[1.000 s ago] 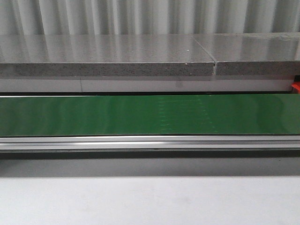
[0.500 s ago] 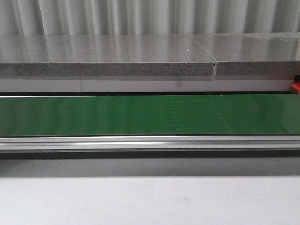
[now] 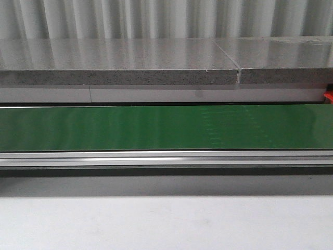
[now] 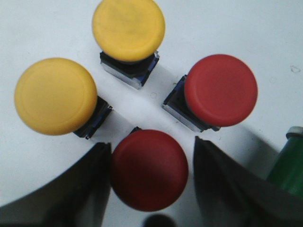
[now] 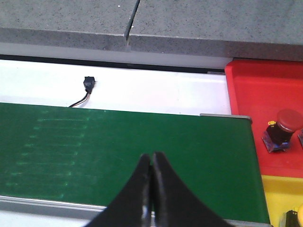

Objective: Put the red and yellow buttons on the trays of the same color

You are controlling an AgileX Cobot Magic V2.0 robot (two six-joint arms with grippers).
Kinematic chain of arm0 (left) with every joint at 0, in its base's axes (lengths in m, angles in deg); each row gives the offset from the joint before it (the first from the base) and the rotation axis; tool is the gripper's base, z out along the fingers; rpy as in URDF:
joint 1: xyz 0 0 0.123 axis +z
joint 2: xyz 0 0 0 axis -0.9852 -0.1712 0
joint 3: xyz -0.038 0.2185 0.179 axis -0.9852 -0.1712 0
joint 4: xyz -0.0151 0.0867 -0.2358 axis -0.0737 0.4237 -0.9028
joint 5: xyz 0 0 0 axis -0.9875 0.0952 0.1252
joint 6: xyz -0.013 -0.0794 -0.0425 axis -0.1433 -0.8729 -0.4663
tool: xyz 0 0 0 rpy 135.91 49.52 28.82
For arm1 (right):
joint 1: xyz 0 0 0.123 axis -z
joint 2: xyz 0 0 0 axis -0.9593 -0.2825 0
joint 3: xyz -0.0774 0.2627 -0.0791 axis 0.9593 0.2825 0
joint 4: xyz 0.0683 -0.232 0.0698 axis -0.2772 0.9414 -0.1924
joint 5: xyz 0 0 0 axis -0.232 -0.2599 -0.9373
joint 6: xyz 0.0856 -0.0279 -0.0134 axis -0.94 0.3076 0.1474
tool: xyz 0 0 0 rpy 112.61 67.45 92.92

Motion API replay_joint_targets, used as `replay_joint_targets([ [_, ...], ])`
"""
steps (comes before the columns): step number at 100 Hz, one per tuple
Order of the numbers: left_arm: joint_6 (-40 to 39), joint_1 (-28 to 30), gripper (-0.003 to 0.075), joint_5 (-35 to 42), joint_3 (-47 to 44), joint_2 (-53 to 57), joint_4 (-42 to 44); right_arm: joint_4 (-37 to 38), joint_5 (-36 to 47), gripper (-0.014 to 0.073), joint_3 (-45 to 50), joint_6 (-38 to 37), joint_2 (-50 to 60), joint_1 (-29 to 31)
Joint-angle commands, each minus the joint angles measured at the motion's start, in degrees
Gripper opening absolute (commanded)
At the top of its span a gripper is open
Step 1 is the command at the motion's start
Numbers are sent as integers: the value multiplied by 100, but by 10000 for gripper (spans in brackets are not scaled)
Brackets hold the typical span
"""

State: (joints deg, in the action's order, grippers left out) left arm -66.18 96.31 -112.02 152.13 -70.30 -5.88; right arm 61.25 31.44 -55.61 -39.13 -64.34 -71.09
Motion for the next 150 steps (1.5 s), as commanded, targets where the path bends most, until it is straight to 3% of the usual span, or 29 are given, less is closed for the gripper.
replay_joint_targets([
  [1,-25,11,231,155,168,248,35,-8,354,-68,-155,49,35,0],
  [15,-25,11,87,107,168,248,35,-8,354,-68,-155,49,35,0],
  [39,-25,0,-21,-416,447,506,35,-8,354,-68,-155,49,35,0],
  [64,145,0,-21,-541,514,1501,-228,-8,354,-68,-155,49,35,0],
  [87,1938,0,-21,-802,514,2195,-2084,-8,354,-68,-155,49,35,0],
  [113,2088,-43,-21,-1031,141,2262,-2169,-8,354,-68,-155,49,35,0],
  [150,2281,-948,-21,-747,-252,2194,-1873,-8,354,-68,-155,49,35,0],
])
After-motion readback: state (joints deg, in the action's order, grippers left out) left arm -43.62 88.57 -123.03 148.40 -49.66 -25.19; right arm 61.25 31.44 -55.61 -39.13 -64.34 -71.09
